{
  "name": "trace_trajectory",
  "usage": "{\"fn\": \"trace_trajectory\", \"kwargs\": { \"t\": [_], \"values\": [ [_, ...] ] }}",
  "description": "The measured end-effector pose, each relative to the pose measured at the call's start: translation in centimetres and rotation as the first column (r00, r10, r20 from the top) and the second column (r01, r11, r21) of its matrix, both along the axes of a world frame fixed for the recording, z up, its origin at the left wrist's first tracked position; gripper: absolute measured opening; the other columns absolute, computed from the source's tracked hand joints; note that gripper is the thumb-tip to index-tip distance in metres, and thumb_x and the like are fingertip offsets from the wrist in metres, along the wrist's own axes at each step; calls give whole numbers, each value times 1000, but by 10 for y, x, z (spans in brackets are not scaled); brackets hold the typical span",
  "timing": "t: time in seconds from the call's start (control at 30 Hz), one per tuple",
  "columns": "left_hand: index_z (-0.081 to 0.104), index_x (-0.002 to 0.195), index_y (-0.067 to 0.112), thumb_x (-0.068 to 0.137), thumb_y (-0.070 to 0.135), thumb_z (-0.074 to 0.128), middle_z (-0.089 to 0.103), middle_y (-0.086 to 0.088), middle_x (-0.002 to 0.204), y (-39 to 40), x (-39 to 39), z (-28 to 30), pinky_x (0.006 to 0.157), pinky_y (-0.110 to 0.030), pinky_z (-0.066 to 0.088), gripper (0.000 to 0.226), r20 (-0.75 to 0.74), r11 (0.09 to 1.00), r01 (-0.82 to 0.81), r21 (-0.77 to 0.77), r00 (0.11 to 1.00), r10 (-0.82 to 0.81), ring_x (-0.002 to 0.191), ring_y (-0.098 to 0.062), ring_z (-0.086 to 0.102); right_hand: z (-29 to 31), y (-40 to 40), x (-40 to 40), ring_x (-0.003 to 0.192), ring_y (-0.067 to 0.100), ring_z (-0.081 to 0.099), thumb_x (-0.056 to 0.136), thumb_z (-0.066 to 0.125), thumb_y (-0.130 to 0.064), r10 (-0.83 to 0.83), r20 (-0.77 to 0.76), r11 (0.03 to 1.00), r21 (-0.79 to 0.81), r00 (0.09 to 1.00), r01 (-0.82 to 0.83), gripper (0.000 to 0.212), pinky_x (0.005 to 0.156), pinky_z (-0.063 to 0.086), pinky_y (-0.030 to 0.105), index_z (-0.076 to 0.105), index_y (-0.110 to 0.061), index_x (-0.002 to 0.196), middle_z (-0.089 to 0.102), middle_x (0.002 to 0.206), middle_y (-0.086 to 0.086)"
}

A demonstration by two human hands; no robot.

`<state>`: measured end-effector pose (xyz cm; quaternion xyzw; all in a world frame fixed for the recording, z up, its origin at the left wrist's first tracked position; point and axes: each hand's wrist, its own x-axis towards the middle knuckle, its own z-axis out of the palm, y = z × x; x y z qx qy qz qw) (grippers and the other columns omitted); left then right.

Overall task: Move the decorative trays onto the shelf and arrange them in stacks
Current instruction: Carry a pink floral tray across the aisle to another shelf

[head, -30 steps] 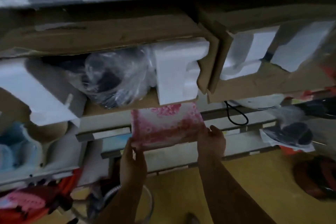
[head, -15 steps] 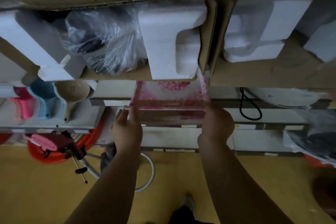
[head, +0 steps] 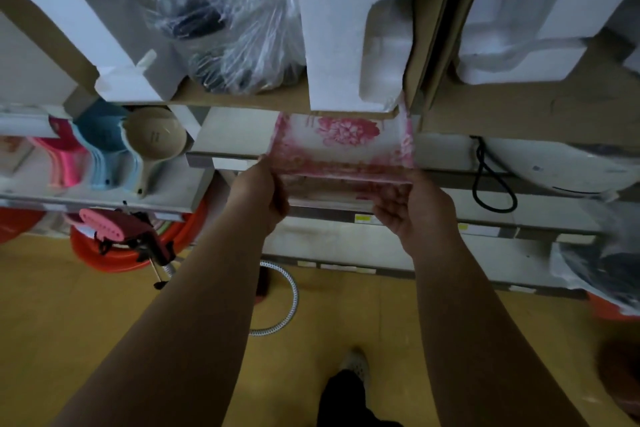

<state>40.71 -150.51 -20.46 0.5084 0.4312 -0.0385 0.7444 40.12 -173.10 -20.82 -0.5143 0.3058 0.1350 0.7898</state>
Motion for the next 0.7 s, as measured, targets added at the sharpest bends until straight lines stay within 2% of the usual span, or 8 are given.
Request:
{"fn": "trace_trajectory", "kwargs": {
  "t": [0.1,0.23,0.33,0.4,0.5,0.6,0.7],
  "values": [
    [64,84,20,106,32,55,51,2,67,5,-11,8,47,-27,37,26,66,991,97,97,992,-104,52,-13,44,12,-11,-1,59,16,66,103,65,-37,-21,36,1000,-17,999,21,38,63,59,32,57,-19,71,65,62,1],
    [71,97,14,106,28,59,60,-1,71,1,-47,23,55,-29,43,20,161,990,107,95,979,-122,57,-13,51,23,-17,-22,53,17,59,105,55,-25,-125,113,992,36,986,122,39,55,56,29,54,-17,66,64,63,3],
    [75,95,11,106,27,62,68,-2,73,-6,-88,23,63,-31,47,23,149,990,44,131,987,-64,59,-13,57,20,-11,-64,57,19,62,103,56,-22,-167,188,984,-34,968,176,29,56,57,30,65,-11,78,67,67,6],
    [77,89,13,103,30,66,67,0,70,-2,-122,24,63,-30,47,25,173,992,14,125,984,-36,60,-14,55,21,-1,-101,58,20,65,103,55,-20,-195,217,977,-47,956,210,24,57,59,30,68,-6,90,68,69,9],
    [80,90,7,98,36,69,67,-4,70,16,-182,30,60,-33,47,32,219,988,-15,151,975,-19,65,-20,58,24,22,-159,60,20,67,106,53,-19,-221,226,973,-9,949,229,27,57,60,30,69,-5,89,68,69,8],
    [78,89,4,103,32,64,69,-7,70,39,-252,36,67,-38,49,34,269,966,-167,199,957,110,68,-24,62,31,53,-215,58,19,67,106,54,-17,-189,237,982,19,953,190,27,56,59,29,67,-7,85,68,68,7],
    [73,82,6,100,30,62,63,-9,69,65,-317,37,68,-41,43,32,307,940,-295,174,923,232,69,-24,56,40,86,-264,58,18,66,105,54,-17,-105,278,994,3,955,109,26,57,59,30,68,-6,86,68,67,7]
  ]
}}
